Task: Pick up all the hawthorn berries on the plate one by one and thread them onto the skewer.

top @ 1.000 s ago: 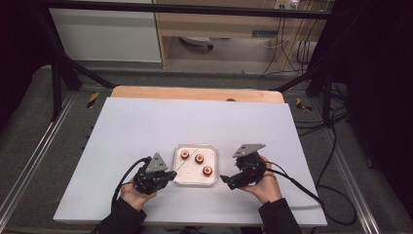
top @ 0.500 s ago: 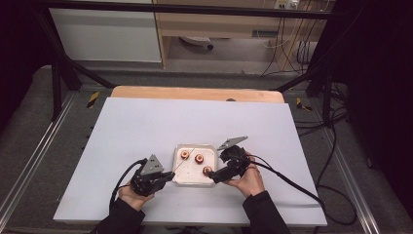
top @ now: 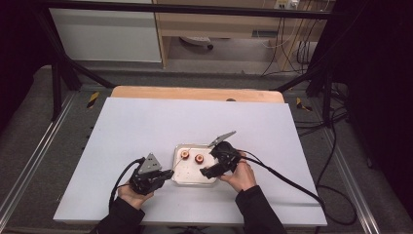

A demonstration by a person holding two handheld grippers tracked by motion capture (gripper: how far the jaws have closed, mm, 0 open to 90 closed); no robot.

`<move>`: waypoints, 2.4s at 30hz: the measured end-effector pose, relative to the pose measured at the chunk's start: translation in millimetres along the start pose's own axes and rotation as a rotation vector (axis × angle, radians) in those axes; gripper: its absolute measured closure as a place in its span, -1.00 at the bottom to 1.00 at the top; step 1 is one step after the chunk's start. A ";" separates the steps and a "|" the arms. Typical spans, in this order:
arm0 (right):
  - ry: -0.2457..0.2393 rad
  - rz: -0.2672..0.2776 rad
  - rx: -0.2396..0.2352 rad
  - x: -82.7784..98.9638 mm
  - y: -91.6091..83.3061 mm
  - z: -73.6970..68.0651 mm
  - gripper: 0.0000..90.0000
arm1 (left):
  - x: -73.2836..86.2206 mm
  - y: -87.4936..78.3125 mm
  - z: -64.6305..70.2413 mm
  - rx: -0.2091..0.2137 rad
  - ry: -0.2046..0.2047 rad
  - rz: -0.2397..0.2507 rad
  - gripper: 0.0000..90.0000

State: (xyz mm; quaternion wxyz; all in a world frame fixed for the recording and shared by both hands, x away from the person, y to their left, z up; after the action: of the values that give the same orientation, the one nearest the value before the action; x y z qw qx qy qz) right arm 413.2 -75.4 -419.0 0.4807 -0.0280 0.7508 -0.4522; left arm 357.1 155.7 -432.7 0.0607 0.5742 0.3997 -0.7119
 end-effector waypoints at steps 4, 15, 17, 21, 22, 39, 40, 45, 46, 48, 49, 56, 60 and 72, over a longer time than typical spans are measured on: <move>0.006 -0.043 -0.005 -3.4 4.4 0.1 -0.34 | 1.0 0.7 -0.4 0.000 -0.002 -0.001 0.96; -0.017 -0.149 0.007 1.4 20.0 1.7 -0.02 | 1.2 1.5 0.5 0.008 -0.001 -0.007 0.96; -0.006 -0.156 -0.004 1.7 22.0 1.6 0.04 | 1.4 2.1 1.0 0.009 0.002 -0.010 0.96; 0.006 -0.170 -0.010 1.8 24.6 3.6 0.14 | 1.4 2.2 0.6 0.008 0.001 -0.010 0.96; 0.010 -0.170 -0.015 2.0 25.2 3.8 0.17 | 1.4 2.1 0.5 0.009 -0.001 -0.009 0.96; 0.011 -0.201 -0.021 4.0 29.6 4.9 0.34 | 1.2 2.2 0.8 0.008 0.001 -0.009 0.96; 0.014 -0.200 -0.020 3.9 29.6 4.7 0.34 | 1.1 2.2 0.7 0.008 0.000 -0.008 0.96; 0.029 -0.166 -0.027 0.5 24.2 4.7 0.35 | 0.7 1.6 1.1 0.007 0.002 -0.005 0.96; 0.041 -0.154 -0.029 -1.0 22.1 4.0 0.35 | 0.6 1.3 1.4 0.005 0.002 -0.002 0.96; 0.046 -0.139 -0.031 -3.2 16.8 4.1 0.35 | 0.1 0.6 1.9 0.006 0.003 0.005 0.96; 0.043 -0.132 -0.030 -4.5 13.7 4.5 0.35 | -0.1 0.2 2.0 0.005 0.004 0.007 0.96; 0.056 -0.021 -0.054 -12.4 -6.7 2.9 0.35 | -0.6 -1.5 2.9 -0.002 0.002 0.028 0.96; 0.093 0.073 -0.084 -15.7 -15.9 3.2 0.35 | -0.7 -2.4 2.5 -0.010 -0.003 0.039 0.96; 0.247 0.353 -0.154 -19.5 -35.0 9.0 0.35 | -1.2 -6.8 -0.8 -0.044 -0.055 0.094 0.96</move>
State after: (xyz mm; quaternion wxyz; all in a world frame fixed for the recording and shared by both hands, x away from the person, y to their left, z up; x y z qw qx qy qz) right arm 416.7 -92.5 -381.8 0.4533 0.1229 0.8294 -0.3025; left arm 354.5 160.4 -428.3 0.1175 0.5712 0.3860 -0.7148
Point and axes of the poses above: each handheld gripper's, and its own axes: y roughly forward along the jaws, x roughly out of its underside, z roughly to its right, the point moved 3 cm from there along y, roughly forward along the jaws, and after that the axes turned 9 degrees about z, right-handed, at the moved point
